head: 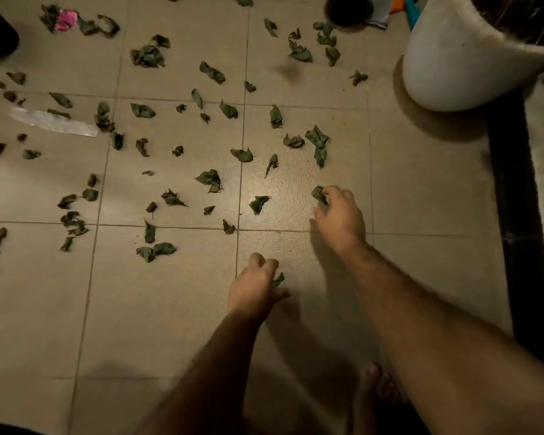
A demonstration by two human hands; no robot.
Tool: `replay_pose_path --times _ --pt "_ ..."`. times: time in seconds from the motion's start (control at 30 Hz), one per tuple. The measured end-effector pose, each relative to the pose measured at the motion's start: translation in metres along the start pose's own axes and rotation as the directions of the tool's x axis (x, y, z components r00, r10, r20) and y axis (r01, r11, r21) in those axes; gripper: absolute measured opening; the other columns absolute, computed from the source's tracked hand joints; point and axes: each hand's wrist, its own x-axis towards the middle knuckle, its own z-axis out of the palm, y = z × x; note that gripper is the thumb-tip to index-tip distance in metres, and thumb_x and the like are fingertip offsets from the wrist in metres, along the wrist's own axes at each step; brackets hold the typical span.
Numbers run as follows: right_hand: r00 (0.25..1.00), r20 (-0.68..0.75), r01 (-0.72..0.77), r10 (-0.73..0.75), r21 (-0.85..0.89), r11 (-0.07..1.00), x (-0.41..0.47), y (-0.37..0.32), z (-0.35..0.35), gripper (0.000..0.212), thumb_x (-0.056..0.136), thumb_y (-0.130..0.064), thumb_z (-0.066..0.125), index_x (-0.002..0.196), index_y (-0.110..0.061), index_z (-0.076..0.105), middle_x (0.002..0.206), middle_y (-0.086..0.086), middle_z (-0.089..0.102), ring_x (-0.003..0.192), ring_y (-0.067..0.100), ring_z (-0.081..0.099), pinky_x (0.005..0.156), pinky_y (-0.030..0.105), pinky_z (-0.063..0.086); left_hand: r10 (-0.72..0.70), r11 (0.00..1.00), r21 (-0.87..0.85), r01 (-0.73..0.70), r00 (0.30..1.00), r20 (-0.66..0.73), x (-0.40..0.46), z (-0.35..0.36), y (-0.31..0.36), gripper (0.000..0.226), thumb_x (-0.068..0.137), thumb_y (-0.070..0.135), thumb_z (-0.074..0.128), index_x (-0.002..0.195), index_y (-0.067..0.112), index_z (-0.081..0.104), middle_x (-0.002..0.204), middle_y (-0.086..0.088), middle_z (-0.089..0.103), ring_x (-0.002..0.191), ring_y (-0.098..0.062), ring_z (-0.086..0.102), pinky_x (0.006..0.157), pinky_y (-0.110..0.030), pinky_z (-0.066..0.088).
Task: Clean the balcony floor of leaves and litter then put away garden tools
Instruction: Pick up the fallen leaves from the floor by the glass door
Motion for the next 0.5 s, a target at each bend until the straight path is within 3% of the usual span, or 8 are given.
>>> replay_pose_path --times 0.1,0.27,0.4,0.5 --pt "0.998 -0.049 -0.032 0.03 -0.036 0.999 0.006 0.003 0.006 0.042 0.094 -0.025 0.063 0.134 -0.018 0.052 0.13 0.008 0.051 0.099 0.023 0.061 0.076 0.032 0.051 0.034 0.997 0.067 -0.032 0.999 -0.03 0.0 0.01 -0.007 0.044 0.09 0.046 0.065 0.125 0.022 0.055 0.123 -0.001 0.046 0.102 -0.014 0.052 0.081 -0.028 0.054" --pt "0.997 -0.057 -0.056 0.052 -0.068 0.996 0.008 -0.001 0.014 0.044 0.094 -0.022 0.063 0.136 -0.018 0.05 0.134 0.007 0.047 0.1 0.023 0.059 0.071 0.028 0.043 0.064 0.995 0.078 -0.054 0.989 -0.132 0.005 0.017 -0.014 0.026 0.098 0.037 0.054 0.111 0.018 0.064 0.114 0.0 0.052 0.103 -0.015 0.05 0.079 -0.027 0.05" --pt "0.998 -0.069 -0.02 0.012 -0.115 0.993 0.013 0.0 0.016 0.043 0.094 -0.02 0.064 0.135 -0.018 0.05 0.135 0.008 0.045 0.102 0.026 0.06 0.072 0.029 0.045 0.009 0.993 -0.116 -0.038 0.97 -0.245 0.012 0.002 -0.012 0.016 0.095 0.033 0.059 0.091 0.018 0.065 0.096 0.002 0.061 0.091 -0.016 0.055 0.073 -0.031 0.048" --pt "0.999 -0.037 0.016 -0.022 -0.159 0.987 0.021 0.001 0.016 0.049 0.093 -0.02 0.065 0.139 -0.018 0.048 0.138 0.009 0.043 0.104 0.027 0.059 0.071 0.029 0.042 -0.159 0.939 -0.341 0.049 0.94 -0.304 0.022 -0.014 -0.016 0.015 0.094 0.03 0.063 0.089 0.016 0.064 0.084 0.003 0.066 0.076 -0.016 0.061 0.068 -0.036 0.053"
